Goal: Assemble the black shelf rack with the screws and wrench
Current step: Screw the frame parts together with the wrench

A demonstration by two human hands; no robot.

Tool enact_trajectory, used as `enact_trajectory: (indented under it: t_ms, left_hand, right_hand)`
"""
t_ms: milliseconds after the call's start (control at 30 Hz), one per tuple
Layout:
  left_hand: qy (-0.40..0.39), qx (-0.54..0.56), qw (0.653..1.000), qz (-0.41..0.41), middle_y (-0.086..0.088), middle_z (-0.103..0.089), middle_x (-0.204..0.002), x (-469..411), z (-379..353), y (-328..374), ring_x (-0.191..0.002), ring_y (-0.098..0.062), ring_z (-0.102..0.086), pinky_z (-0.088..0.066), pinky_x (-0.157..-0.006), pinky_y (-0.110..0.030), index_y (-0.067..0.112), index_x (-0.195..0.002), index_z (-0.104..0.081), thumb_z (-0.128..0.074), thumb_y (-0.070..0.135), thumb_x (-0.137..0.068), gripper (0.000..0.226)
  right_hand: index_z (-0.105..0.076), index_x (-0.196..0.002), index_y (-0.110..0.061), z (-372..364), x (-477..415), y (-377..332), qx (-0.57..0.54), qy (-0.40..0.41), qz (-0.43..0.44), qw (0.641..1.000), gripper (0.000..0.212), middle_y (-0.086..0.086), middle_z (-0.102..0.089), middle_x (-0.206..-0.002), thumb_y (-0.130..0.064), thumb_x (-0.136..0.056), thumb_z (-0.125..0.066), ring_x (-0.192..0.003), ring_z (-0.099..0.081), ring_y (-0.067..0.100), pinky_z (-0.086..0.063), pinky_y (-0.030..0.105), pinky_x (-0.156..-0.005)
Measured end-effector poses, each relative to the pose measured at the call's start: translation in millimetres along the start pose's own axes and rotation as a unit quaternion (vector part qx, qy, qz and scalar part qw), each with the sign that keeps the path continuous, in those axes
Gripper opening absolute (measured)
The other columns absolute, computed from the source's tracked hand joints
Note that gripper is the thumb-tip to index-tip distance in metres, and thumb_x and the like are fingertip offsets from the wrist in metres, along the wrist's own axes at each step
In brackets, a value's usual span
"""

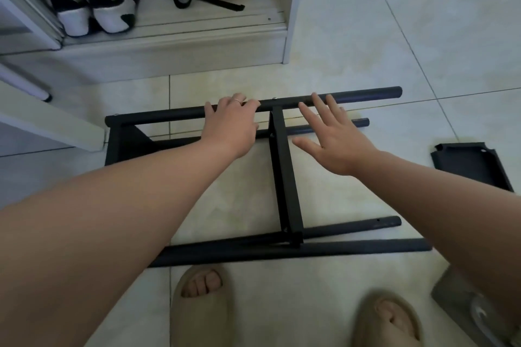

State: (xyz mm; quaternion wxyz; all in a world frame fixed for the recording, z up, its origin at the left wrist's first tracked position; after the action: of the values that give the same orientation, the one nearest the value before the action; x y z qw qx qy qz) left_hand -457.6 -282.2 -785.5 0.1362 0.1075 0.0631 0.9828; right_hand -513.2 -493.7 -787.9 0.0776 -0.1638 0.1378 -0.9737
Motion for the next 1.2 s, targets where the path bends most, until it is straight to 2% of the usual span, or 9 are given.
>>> enact_trajectory:
  t_ms: [167, 367, 600, 767, 833, 933, 1067, 1133, 1200]
  left_hand:
    - [-0.065, -0.006, 0.996, -0.067, -0.001, -0.037, -0.154, 52.6, 32.6, 41.0, -0.138, -0.028, -0.036, -0.034, -0.109, -0.047, 0.029, -0.143, -0.046, -0.051, 0.037, -0.099, 0.045]
    - [-0.102, -0.032, 0.985, -0.134, -0.003, -0.039, -0.155, 106.6, 50.3, 117.2, -0.14, -0.029, -0.035, -0.036, -0.11, -0.048, 0.027, -0.148, -0.04, -0.049, 0.038, -0.099, 0.05]
    - [-0.146, -0.035, 0.953, -0.265, -0.002, -0.04, -0.153, 146.0, 25.5, 235.3, -0.136, -0.028, -0.04, -0.041, -0.106, -0.045, 0.027, -0.147, -0.039, -0.049, 0.039, -0.099, 0.051]
    - [-0.242, 0.004, 0.918, -0.314, -0.004, -0.042, -0.149, 165.2, -19.9, 310.7, -0.133, -0.028, -0.045, -0.043, -0.105, -0.046, 0.024, -0.147, -0.039, -0.049, 0.036, -0.1, 0.049]
    - [-0.29, 0.027, 0.905, -0.309, -0.005, -0.044, -0.149, 169.8, -44.0, 329.8, -0.133, -0.028, -0.046, -0.042, -0.106, -0.045, 0.023, -0.148, -0.036, -0.05, 0.037, -0.101, 0.051]
    - [-0.361, 0.083, 0.895, -0.25, -0.007, -0.051, -0.145, 173.5, -83.8, 348.3, -0.13, -0.027, -0.05, -0.042, -0.106, -0.04, 0.02, -0.151, -0.032, -0.052, 0.041, -0.1, 0.058]
    - [-0.385, 0.144, 0.895, -0.171, -0.011, -0.054, -0.14, 170.8, -129.0, 361.9, -0.126, -0.03, -0.054, -0.044, -0.105, -0.042, 0.018, -0.152, -0.028, -0.054, 0.042, -0.099, 0.063]
    - [-0.381, 0.168, 0.895, -0.161, -0.011, -0.059, -0.133, 167.3, -144.9, 366.0, -0.118, -0.03, -0.057, -0.046, -0.095, -0.037, 0.018, -0.147, -0.036, -0.054, 0.039, -0.1, 0.054]
    - [-0.378, 0.194, 0.892, -0.158, -0.008, -0.066, -0.116, 163.9, -157.5, 367.7, -0.1, -0.026, -0.061, -0.042, -0.079, -0.032, 0.02, -0.13, -0.05, -0.054, 0.035, -0.1, 0.034]
  right_hand:
    - [0.0, -0.163, -0.031, 28.3, 82.2, -4.8, 0.02, -0.005, -0.001, 1.0, 0.081, -0.004, 0.014, -0.17, -0.071, -0.094, -0.02, -0.155, 0.018, 0.021, 0.006, 0.042, -0.125]
    - [0.003, -0.162, -0.033, 54.3, 195.0, 32.3, 0.063, -0.001, -0.045, 0.997, 0.089, -0.008, 0.015, -0.169, -0.077, -0.086, -0.006, -0.156, 0.016, 0.019, 0.0, 0.044, -0.127]
    - [0.007, -0.161, -0.036, 36.9, 307.6, 119.0, 0.064, -0.021, -0.156, 0.985, 0.081, -0.012, 0.016, -0.168, -0.073, -0.094, -0.019, -0.156, 0.015, 0.016, -0.002, 0.043, -0.127]
    - [0.0, -0.163, -0.034, 0.0, 355.7, 183.7, -0.005, -0.081, -0.241, 0.967, 0.077, -0.009, -0.001, -0.171, -0.066, -0.1, -0.031, -0.157, 0.001, 0.016, -0.01, 0.039, -0.126]
    - [-0.005, -0.163, -0.032, -18.5, 367.2, 204.6, -0.039, -0.107, -0.268, 0.957, 0.076, -0.007, -0.011, -0.17, -0.065, -0.1, -0.032, -0.156, -0.008, 0.016, -0.016, 0.039, -0.124]
    - [-0.017, -0.161, -0.03, -53.0, 376.8, 229.7, -0.078, -0.131, -0.301, 0.941, 0.069, -0.003, -0.028, -0.165, -0.059, -0.102, -0.038, -0.151, -0.026, 0.02, -0.03, 0.041, -0.118]
    - [-0.032, -0.156, -0.029, -101.2, 381.4, 254.9, -0.077, -0.174, -0.321, 0.928, 0.06, 0.007, -0.052, -0.147, -0.052, -0.102, -0.046, -0.133, -0.051, 0.029, -0.047, 0.042, -0.101]
    - [-0.038, -0.152, -0.028, -118.2, 380.8, 266.1, -0.072, -0.188, -0.333, 0.921, 0.056, 0.01, -0.058, -0.139, -0.048, -0.102, -0.051, -0.125, -0.057, 0.031, -0.051, 0.042, -0.095]
    - [-0.043, -0.148, -0.027, -132.3, 378.3, 274.2, -0.074, -0.183, -0.342, 0.919, 0.052, 0.011, -0.061, -0.135, -0.043, -0.1, -0.055, -0.12, -0.06, 0.032, -0.053, 0.043, -0.093]
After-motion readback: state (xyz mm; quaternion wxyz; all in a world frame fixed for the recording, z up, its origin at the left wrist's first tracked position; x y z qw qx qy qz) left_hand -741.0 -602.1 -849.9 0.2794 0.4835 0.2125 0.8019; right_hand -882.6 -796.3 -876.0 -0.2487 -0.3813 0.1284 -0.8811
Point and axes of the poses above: each hand's wrist, its own x-axis away from the middle knuckle, its own z-axis out of the back of the hand, y = z × x, the point moved 2 cm from there along -x, towards the middle knuckle
